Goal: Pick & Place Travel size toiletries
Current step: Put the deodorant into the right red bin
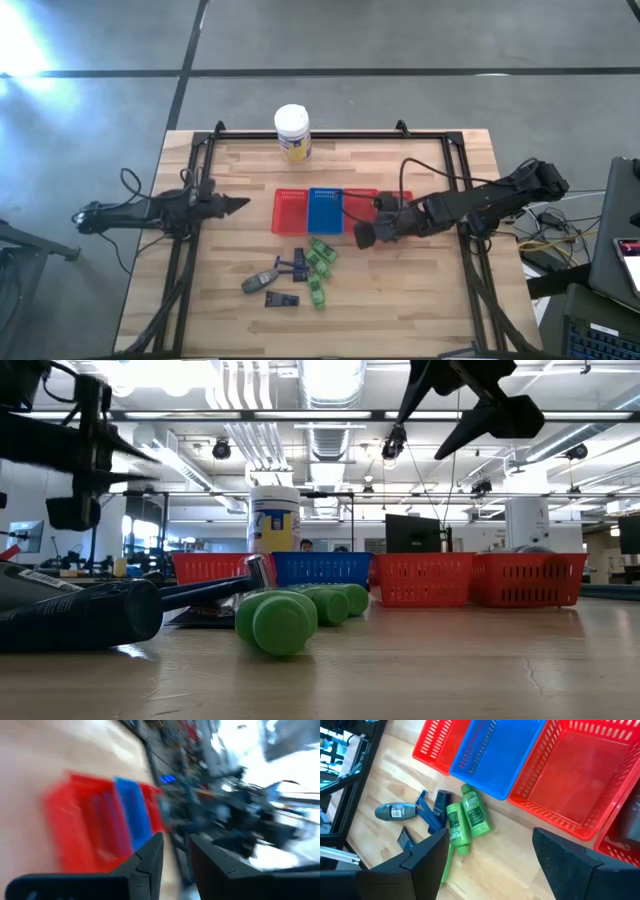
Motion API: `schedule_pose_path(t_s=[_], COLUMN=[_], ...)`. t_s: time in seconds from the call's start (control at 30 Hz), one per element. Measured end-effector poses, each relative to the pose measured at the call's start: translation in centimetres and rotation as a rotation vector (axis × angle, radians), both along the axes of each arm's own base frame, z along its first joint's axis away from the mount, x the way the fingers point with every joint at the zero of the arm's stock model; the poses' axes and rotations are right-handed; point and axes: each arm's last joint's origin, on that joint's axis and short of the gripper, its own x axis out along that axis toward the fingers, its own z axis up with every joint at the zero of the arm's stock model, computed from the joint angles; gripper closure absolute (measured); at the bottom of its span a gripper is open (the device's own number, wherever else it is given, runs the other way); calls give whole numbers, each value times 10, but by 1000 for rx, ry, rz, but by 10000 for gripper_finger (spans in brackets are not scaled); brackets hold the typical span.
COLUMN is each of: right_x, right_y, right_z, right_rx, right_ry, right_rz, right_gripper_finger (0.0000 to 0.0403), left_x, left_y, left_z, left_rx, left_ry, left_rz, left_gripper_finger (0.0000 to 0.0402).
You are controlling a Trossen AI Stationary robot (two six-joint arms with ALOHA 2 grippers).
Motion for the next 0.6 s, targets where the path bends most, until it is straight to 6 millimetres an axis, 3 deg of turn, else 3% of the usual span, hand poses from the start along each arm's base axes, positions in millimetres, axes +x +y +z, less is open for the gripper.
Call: schedule_pose_path(t_s=[0.13,0.23,0.43,0.6], right_x=[0,0,0,-1], right_y=[2,2,2,3], right_z=[0,0,0,0], right_rx=[1,1,-13,-14], right_ry=[-1,-1,-4,-4], right_rz=[5,4,-3,2], right_gripper_finger=[132,138,150,158], left_x=[2,3,-1,0], left_y=[-7,-11,-17,-28], left_z=[16,20,17,36], left_rx=[125,75,13,32], left_ry=[-148,-172,140,316], left_rz=[-261,-380,-479,-611], left_gripper_finger=[305,305,305,305])
